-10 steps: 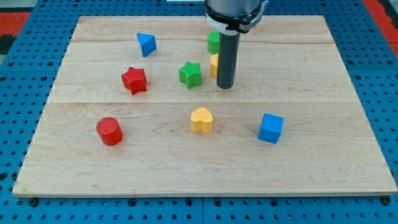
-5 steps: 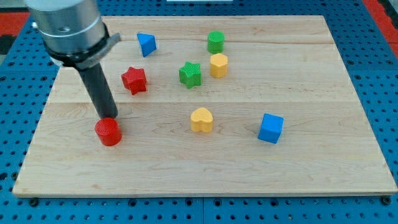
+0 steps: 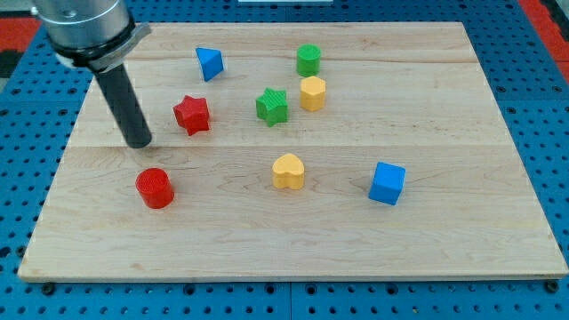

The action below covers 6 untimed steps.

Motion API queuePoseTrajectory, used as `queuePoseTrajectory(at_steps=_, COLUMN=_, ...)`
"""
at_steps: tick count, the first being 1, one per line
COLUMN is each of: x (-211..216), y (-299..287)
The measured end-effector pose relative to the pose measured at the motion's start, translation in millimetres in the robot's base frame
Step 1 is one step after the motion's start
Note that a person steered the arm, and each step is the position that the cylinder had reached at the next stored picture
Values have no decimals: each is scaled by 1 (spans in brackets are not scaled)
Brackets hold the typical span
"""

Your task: Push the red circle bottom right to the red star

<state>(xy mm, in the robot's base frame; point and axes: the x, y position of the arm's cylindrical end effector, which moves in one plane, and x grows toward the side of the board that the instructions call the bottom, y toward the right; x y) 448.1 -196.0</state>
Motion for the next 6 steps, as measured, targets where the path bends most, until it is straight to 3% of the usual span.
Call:
queuePoseTrajectory(at_steps=2, x=82, y=-11)
queuePoseTrajectory(at_steps=3, x=78, y=54)
queuePoseTrajectory(at_steps=4, x=55, y=80)
queuePoseTrajectory(at_steps=6, x=69, y=86)
